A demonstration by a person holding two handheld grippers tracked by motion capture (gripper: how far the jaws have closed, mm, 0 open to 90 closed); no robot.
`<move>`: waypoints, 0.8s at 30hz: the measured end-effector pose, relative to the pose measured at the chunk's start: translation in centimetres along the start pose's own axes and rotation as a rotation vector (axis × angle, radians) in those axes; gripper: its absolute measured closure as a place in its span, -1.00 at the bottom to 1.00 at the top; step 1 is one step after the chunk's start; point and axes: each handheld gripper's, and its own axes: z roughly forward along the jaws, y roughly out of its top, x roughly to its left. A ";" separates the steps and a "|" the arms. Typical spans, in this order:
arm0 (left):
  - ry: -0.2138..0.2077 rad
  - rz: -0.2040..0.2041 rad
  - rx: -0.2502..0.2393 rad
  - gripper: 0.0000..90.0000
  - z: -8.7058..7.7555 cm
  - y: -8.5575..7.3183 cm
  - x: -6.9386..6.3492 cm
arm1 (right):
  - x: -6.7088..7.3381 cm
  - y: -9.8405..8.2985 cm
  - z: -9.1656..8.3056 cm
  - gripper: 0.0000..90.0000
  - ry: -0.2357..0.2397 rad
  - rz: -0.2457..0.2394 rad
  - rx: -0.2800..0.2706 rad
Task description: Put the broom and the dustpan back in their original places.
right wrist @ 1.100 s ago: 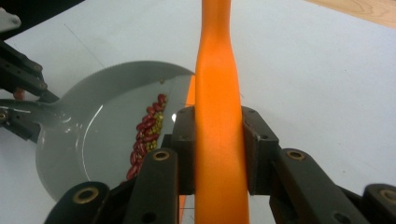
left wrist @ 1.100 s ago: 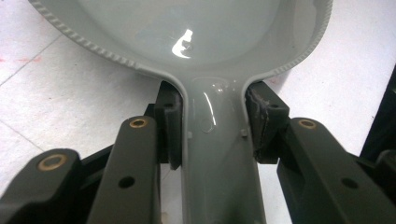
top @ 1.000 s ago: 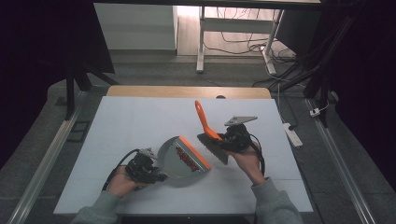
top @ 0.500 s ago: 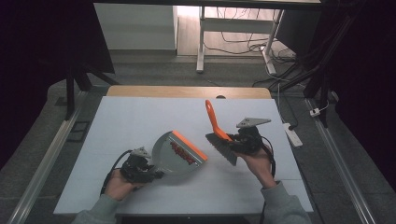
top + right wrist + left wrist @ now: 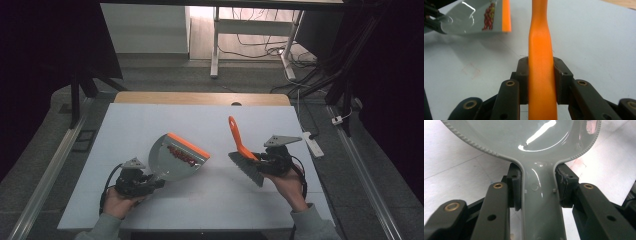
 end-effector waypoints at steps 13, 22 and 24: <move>0.064 -0.134 -0.041 0.37 -1.9 -2.3 1.3 | -0.4 -1.4 -0.5 0.56 0.017 0.048 0.012; 0.169 -0.233 -0.063 0.37 -2.6 -3.6 2.1 | -0.2 -2.1 -1.0 0.56 0.039 0.096 0.018; 0.179 -0.249 -0.065 0.37 -2.6 -3.7 2.3 | -0.2 -2.3 -1.1 0.56 0.037 0.104 0.023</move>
